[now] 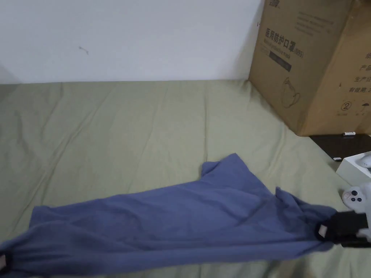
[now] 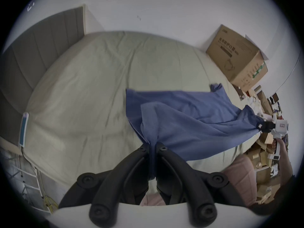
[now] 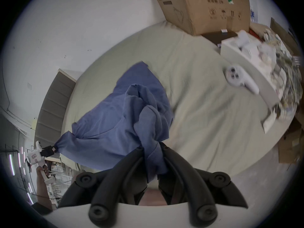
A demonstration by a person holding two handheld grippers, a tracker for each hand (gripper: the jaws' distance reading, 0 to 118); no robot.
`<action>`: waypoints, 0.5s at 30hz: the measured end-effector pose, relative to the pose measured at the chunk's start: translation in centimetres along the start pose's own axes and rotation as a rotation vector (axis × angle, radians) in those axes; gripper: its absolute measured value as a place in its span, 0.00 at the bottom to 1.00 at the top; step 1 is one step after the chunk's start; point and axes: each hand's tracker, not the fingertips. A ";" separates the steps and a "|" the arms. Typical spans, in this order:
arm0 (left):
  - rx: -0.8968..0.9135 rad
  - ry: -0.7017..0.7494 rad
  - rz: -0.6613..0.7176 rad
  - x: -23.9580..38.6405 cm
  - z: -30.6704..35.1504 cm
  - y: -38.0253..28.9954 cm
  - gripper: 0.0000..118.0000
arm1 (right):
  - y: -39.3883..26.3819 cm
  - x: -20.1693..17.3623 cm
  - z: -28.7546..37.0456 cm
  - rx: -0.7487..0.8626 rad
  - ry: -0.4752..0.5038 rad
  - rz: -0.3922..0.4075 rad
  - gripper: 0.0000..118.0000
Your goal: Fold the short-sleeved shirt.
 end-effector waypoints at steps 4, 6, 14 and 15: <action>-0.094 -0.007 0.039 -1.5 -4.8 -4.8 0.05 | -3.3 2.7 -5.0 -0.101 -0.060 -0.054 0.08; -0.095 0.007 0.052 -2.1 -6.5 -6.3 0.06 | -3.8 3.4 -6.8 -0.106 -0.084 -0.065 0.08; -0.061 0.061 0.143 -4.1 -4.0 -4.6 0.86 | -2.4 1.1 -4.3 -0.069 -0.348 0.094 0.92; -0.044 0.087 0.136 -4.0 -3.3 -4.1 0.86 | -2.2 0.7 -3.7 -0.052 -0.367 0.120 0.92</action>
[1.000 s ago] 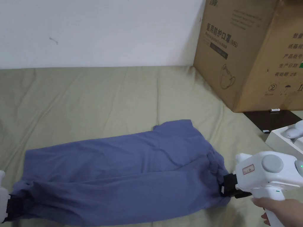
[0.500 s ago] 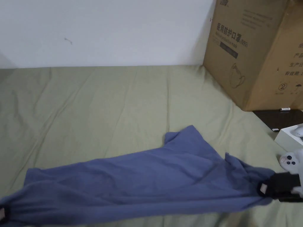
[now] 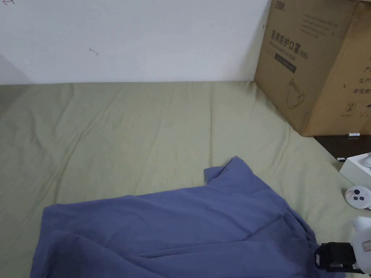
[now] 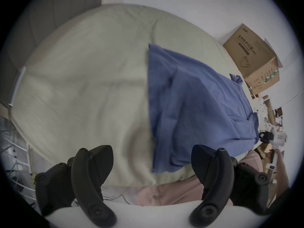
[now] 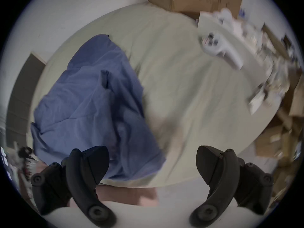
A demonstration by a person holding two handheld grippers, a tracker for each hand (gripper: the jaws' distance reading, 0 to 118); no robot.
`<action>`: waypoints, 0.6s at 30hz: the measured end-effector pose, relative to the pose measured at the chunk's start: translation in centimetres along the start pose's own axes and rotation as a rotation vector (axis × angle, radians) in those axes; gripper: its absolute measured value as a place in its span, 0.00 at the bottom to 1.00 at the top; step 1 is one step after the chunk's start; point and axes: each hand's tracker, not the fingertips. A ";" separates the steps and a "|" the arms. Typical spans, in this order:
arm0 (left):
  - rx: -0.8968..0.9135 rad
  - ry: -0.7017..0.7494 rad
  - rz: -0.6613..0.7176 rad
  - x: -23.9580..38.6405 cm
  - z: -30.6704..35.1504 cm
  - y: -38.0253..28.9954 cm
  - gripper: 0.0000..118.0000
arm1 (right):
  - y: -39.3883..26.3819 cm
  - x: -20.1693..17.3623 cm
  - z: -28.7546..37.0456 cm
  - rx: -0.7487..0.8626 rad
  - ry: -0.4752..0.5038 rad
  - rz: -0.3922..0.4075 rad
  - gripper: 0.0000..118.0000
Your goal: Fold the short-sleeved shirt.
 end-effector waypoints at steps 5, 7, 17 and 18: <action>0.390 -0.030 0.006 3.2 8.3 0.8 0.86 | -0.2 -2.7 7.9 0.354 0.192 -0.003 0.92; 0.604 -0.059 -0.033 5.4 11.1 0.0 0.85 | -1.1 -4.3 10.6 0.519 0.305 -0.005 0.92; 1.077 -0.031 -0.256 13.8 14.1 -5.4 0.00 | -4.7 -13.0 14.0 0.925 0.482 0.076 0.00; 1.072 -0.027 -0.267 13.9 14.2 -5.2 0.00 | -4.9 -13.3 14.1 0.964 0.454 0.111 0.00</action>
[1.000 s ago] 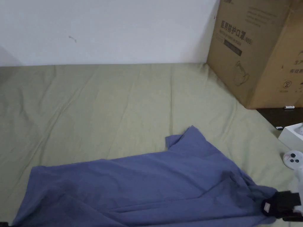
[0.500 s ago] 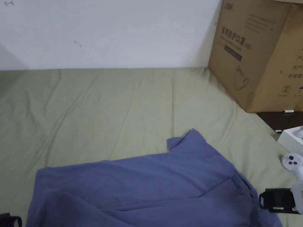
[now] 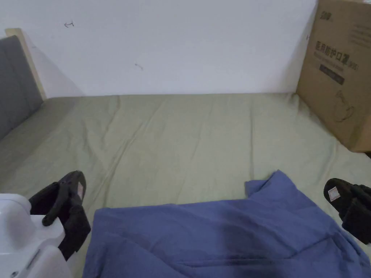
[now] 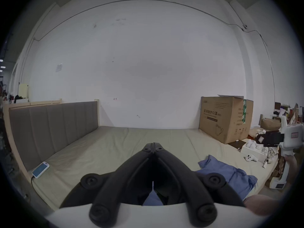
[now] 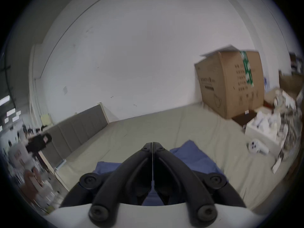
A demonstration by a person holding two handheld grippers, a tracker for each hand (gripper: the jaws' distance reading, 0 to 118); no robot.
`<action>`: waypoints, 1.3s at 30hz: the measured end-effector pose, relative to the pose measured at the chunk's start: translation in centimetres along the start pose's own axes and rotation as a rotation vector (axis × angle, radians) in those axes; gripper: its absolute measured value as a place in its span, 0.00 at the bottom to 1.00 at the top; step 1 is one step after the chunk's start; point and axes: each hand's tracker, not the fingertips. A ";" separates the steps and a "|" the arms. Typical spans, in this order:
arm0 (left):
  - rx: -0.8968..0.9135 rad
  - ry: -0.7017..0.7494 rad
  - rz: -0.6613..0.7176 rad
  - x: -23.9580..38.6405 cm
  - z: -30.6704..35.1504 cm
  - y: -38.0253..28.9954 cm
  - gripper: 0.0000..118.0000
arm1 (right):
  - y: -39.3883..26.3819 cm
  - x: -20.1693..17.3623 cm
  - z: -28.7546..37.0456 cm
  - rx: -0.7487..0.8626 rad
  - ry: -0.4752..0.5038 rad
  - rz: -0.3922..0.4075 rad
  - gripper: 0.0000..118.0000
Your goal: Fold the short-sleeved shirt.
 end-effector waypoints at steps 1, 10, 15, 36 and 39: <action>-0.009 -0.001 -0.023 0.0 -0.3 0.3 0.00 | 0.2 -0.4 0.1 0.019 0.017 0.041 0.00; -0.629 -0.017 -0.097 -6.0 -16.7 1.2 0.05 | -0.5 -1.5 -3.6 -0.070 0.010 0.189 0.00; -1.063 -0.069 0.168 -11.9 -28.8 -7.3 0.87 | -2.0 0.5 -5.7 -0.157 0.021 0.033 0.00; -1.012 0.043 -0.305 -8.0 -29.9 -16.9 0.02 | -4.3 5.3 -10.3 -0.360 -0.022 -0.149 0.00; -1.028 -0.081 -0.270 -7.6 -28.6 -16.1 0.02 | -2.7 7.3 -14.5 -0.394 -0.022 -0.138 0.00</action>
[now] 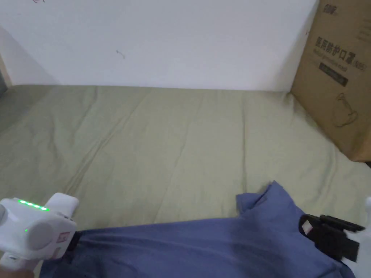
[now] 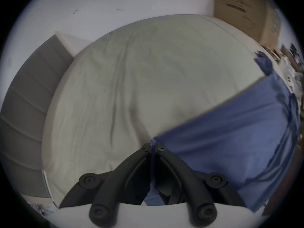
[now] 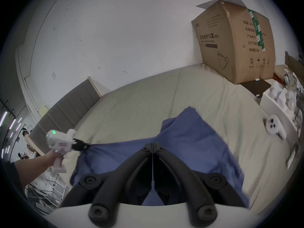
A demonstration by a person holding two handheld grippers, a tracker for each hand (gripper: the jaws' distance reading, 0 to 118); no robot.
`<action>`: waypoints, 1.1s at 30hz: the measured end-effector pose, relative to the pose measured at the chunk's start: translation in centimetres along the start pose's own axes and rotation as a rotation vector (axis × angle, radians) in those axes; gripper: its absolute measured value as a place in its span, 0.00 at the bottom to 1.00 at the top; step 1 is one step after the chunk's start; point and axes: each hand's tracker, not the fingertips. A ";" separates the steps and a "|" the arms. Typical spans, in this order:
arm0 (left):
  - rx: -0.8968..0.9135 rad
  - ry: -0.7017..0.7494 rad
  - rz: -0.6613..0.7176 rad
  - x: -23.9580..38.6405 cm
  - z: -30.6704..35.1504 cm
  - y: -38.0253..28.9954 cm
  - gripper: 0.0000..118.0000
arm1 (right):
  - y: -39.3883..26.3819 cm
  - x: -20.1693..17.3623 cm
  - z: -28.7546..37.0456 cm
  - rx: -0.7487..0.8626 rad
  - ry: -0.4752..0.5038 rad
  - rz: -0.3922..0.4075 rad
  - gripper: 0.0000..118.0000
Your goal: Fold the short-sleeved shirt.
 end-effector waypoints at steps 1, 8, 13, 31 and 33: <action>0.011 -0.025 0.037 -0.1 0.6 -0.1 0.02 | 1.7 0.7 -1.9 -0.043 -0.043 0.044 0.00; 0.144 -0.144 0.226 -1.6 5.5 -0.2 0.02 | 10.8 8.4 -16.6 -0.404 -0.150 -0.098 0.63; 0.150 -0.173 0.263 -2.5 6.2 0.1 0.02 | 10.0 10.9 -23.0 -0.649 -0.350 -0.060 0.96; 0.120 -0.144 0.357 -3.5 4.5 -1.5 0.02 | 7.9 8.0 -19.4 -0.597 -0.212 0.060 0.00; 0.166 -0.164 0.385 -3.7 5.4 -1.9 0.02 | 8.4 6.9 -17.8 -0.501 -0.228 0.122 0.00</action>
